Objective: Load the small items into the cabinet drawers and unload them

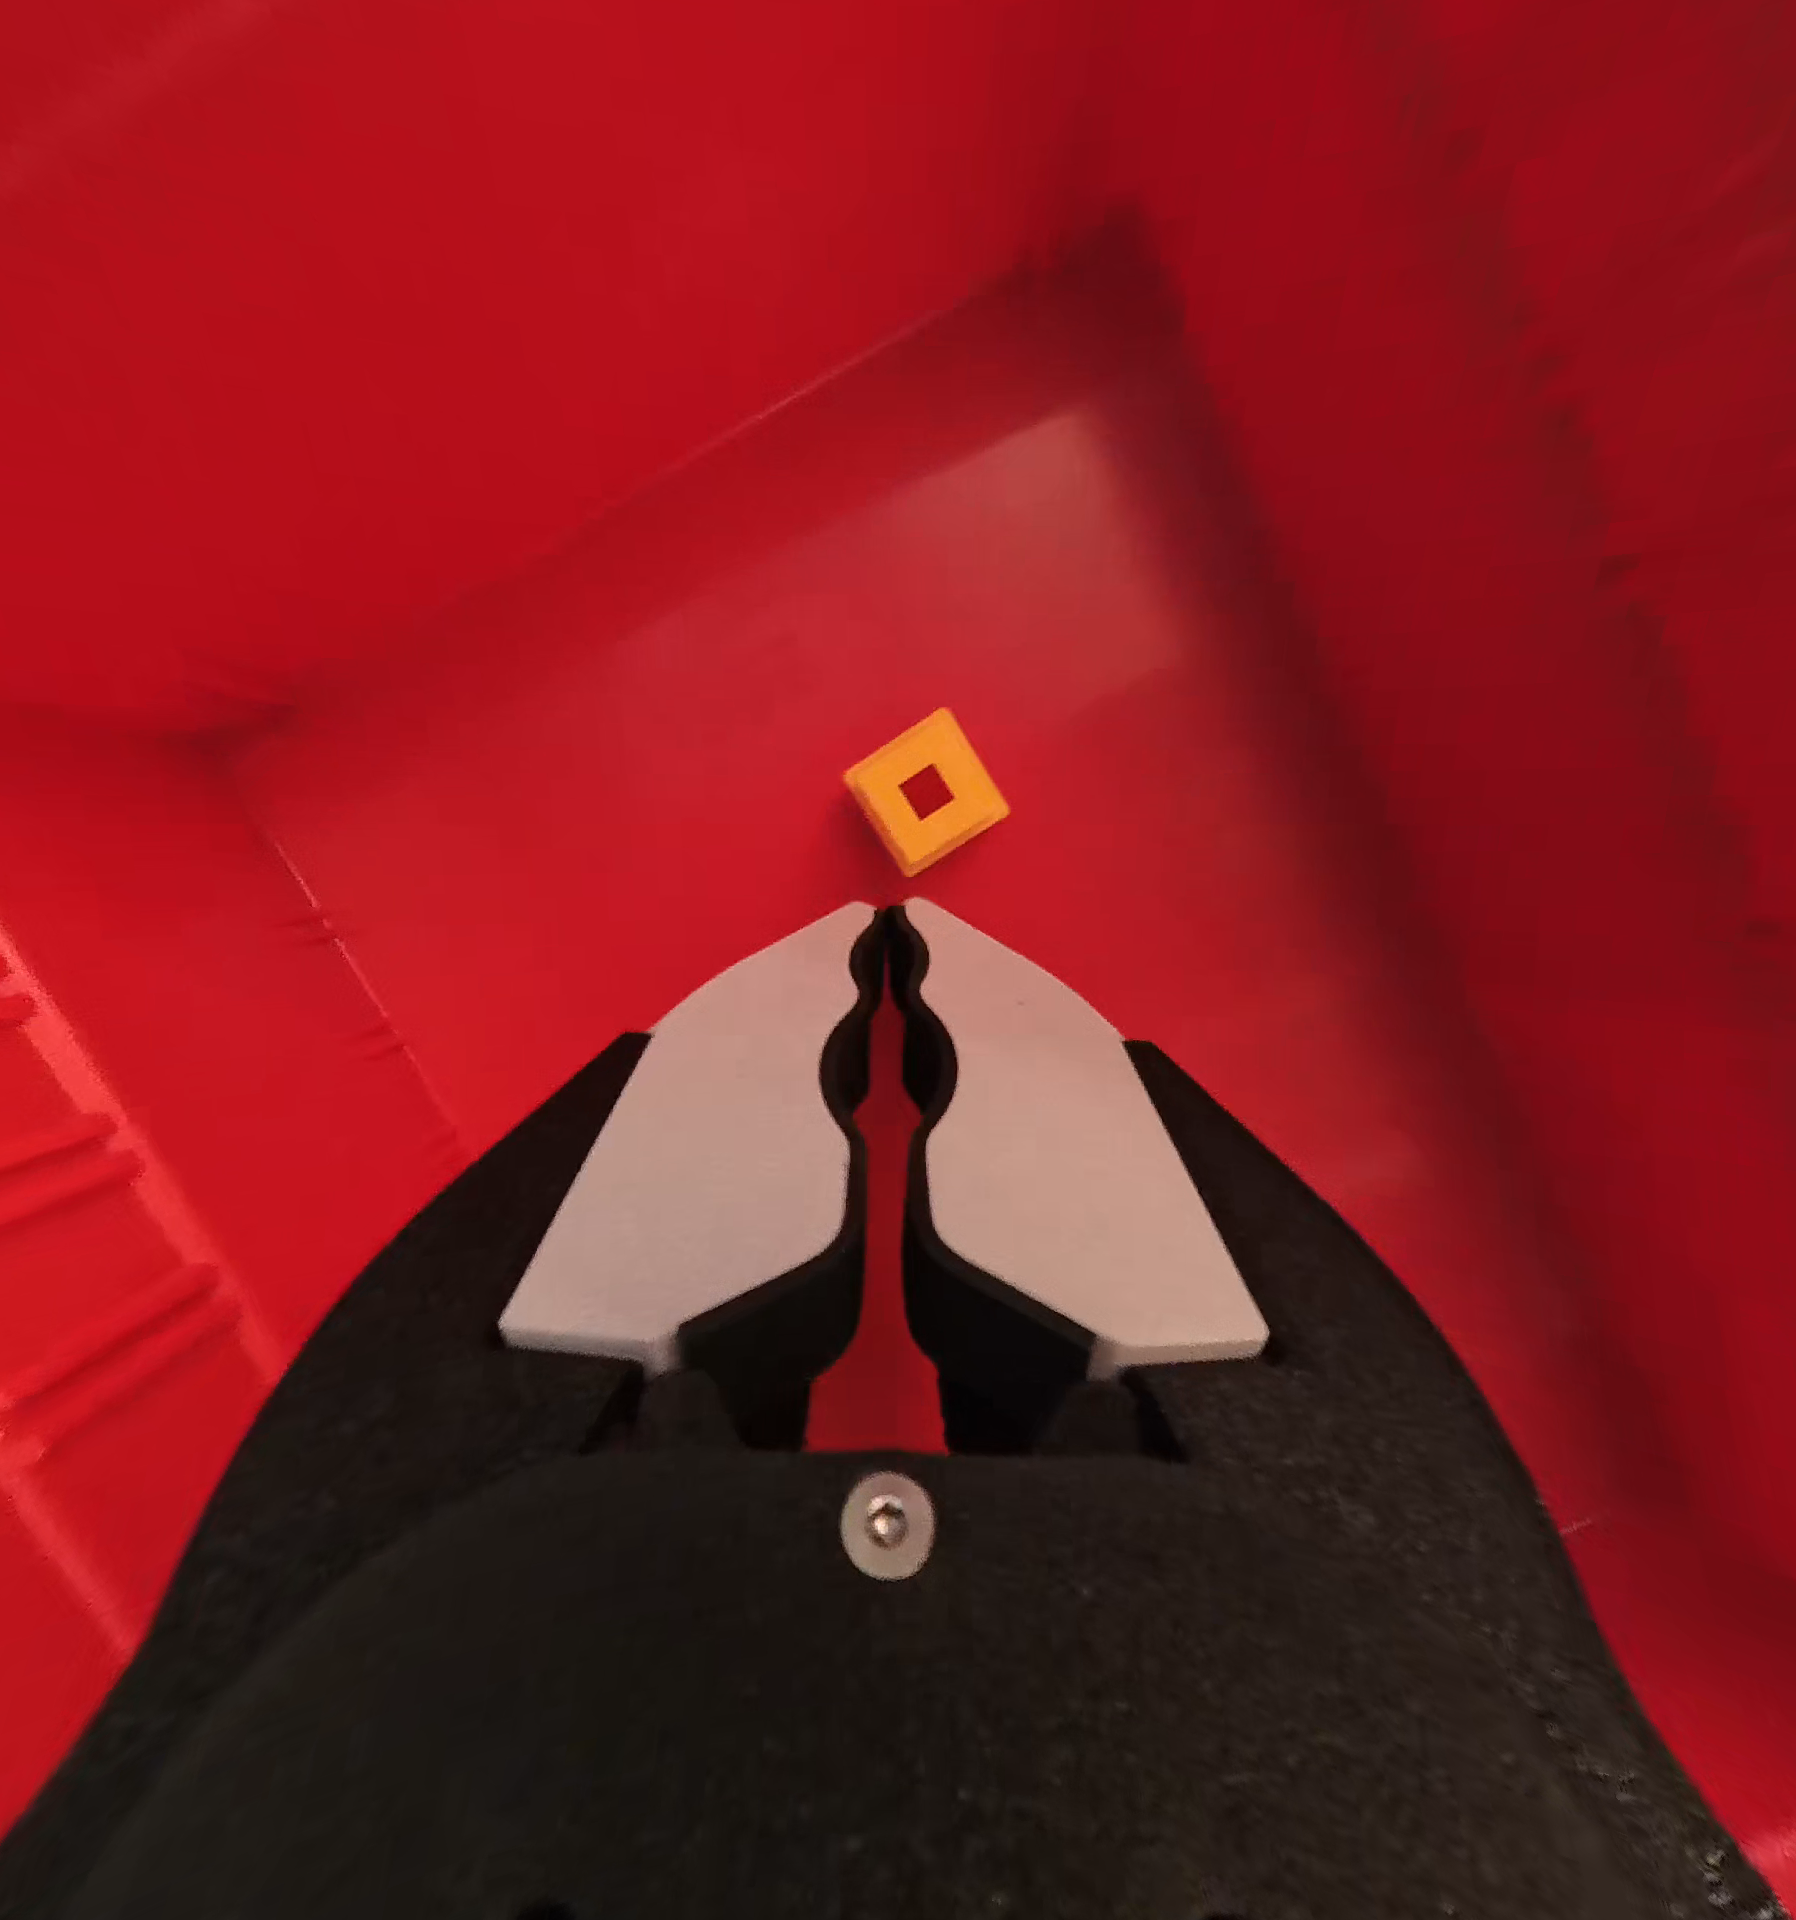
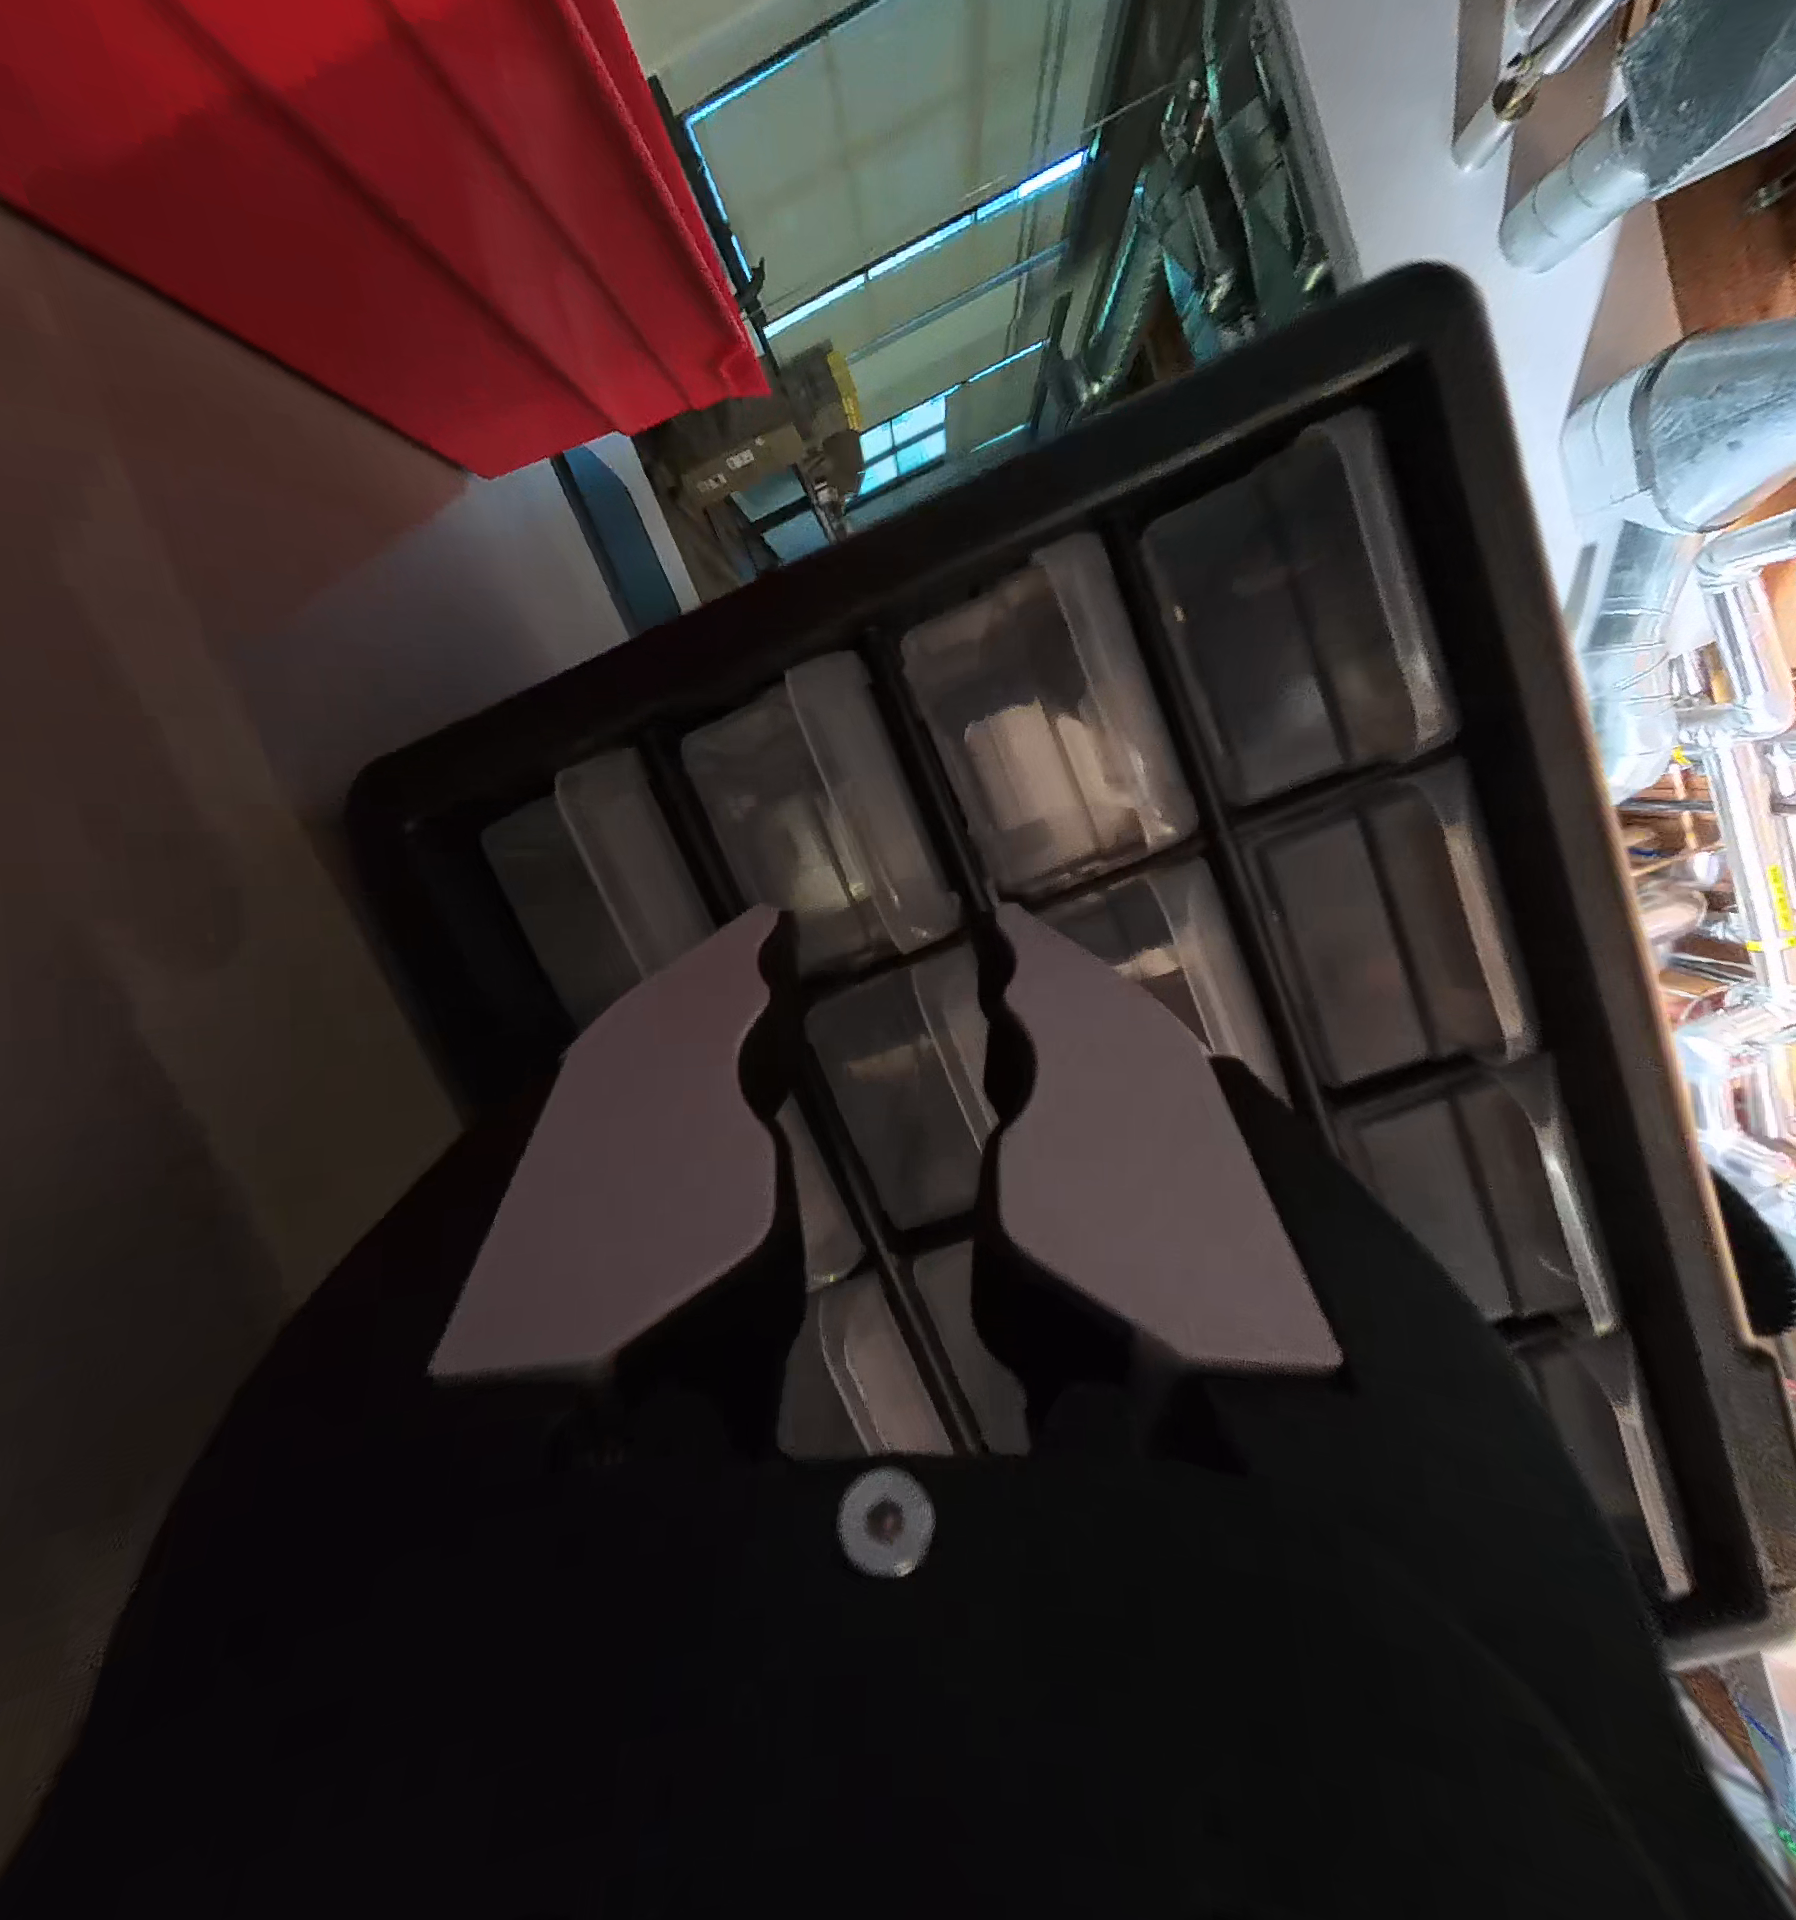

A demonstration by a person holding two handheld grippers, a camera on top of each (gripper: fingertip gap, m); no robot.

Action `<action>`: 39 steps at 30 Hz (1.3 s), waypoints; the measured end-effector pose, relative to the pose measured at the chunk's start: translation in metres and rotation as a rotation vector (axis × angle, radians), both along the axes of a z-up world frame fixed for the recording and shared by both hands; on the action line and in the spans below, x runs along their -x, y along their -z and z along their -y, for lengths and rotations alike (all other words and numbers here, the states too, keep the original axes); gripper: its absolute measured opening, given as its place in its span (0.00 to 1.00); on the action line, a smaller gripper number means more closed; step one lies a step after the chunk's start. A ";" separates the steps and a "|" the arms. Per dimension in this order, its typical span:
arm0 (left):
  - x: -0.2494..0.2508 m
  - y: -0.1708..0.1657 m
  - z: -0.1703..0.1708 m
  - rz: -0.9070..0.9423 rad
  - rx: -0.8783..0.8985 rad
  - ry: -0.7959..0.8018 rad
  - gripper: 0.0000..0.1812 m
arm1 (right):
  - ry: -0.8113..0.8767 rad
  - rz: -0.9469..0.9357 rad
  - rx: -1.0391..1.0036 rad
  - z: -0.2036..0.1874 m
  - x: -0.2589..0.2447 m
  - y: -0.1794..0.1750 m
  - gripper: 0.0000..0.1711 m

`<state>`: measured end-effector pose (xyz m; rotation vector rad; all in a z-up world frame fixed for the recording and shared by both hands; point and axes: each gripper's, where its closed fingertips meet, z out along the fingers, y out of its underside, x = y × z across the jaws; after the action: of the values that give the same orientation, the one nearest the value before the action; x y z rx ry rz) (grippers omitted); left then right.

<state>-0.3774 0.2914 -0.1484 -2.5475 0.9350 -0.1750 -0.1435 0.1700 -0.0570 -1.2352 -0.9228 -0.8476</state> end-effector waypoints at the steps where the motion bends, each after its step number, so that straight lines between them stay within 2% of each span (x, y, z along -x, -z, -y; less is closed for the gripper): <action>1: 0.002 -0.001 -0.001 0.013 0.002 -0.007 0.00 | -0.007 0.007 -0.012 -0.002 0.002 -0.001 0.19; 5: 0.002 -0.016 -0.001 0.115 0.006 -0.012 0.00 | -0.016 0.003 -0.026 -0.006 0.006 -0.003 0.18; 6: 0.000 -0.022 -0.002 0.145 -0.010 -0.012 0.03 | -0.016 0.002 -0.020 -0.006 0.005 -0.002 0.18; 8: -0.011 -0.027 0.001 0.201 0.009 0.003 0.21 | -0.017 -0.002 -0.019 -0.006 0.005 -0.001 0.18; 11: -0.024 -0.021 -0.002 0.181 0.003 -0.012 0.28 | -0.024 -0.019 -0.020 -0.004 0.005 -0.003 0.18; 13: -0.022 -0.015 -0.011 0.105 -0.047 -0.055 0.27 | -0.023 -0.018 -0.023 -0.003 0.006 -0.004 0.18; 15: -0.021 -0.014 -0.018 0.056 -0.095 -0.071 0.22 | -0.026 -0.011 -0.018 -0.003 0.007 -0.003 0.18; 18: -0.020 -0.006 -0.017 0.016 -0.081 -0.068 0.21 | -0.024 0.009 -0.015 -0.003 0.009 -0.001 0.18; 20: -0.018 -0.005 -0.021 0.022 -0.094 -0.075 0.15 | -0.023 0.021 -0.017 -0.003 0.010 -0.001 0.18; 28: -0.014 -0.008 -0.013 0.085 -0.013 -0.083 0.14 | 0.034 0.080 -0.037 -0.009 0.004 0.002 0.18; 32: -0.019 -0.035 -0.009 0.184 -0.028 -0.078 0.14 | 0.025 0.122 -0.060 -0.008 0.008 0.003 0.17; 36: -0.029 -0.073 0.001 0.283 -0.079 -0.046 0.14 | 0.052 0.155 -0.110 -0.008 0.006 -0.004 0.07; 39: -0.039 -0.099 0.012 0.319 -0.133 -0.004 0.14 | 0.055 0.159 -0.110 -0.007 0.006 -0.005 0.06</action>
<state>-0.3387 0.2794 -0.0493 -2.3103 0.7895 -0.4853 -0.1492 0.1773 -0.0519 -1.1146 -0.9594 -1.0391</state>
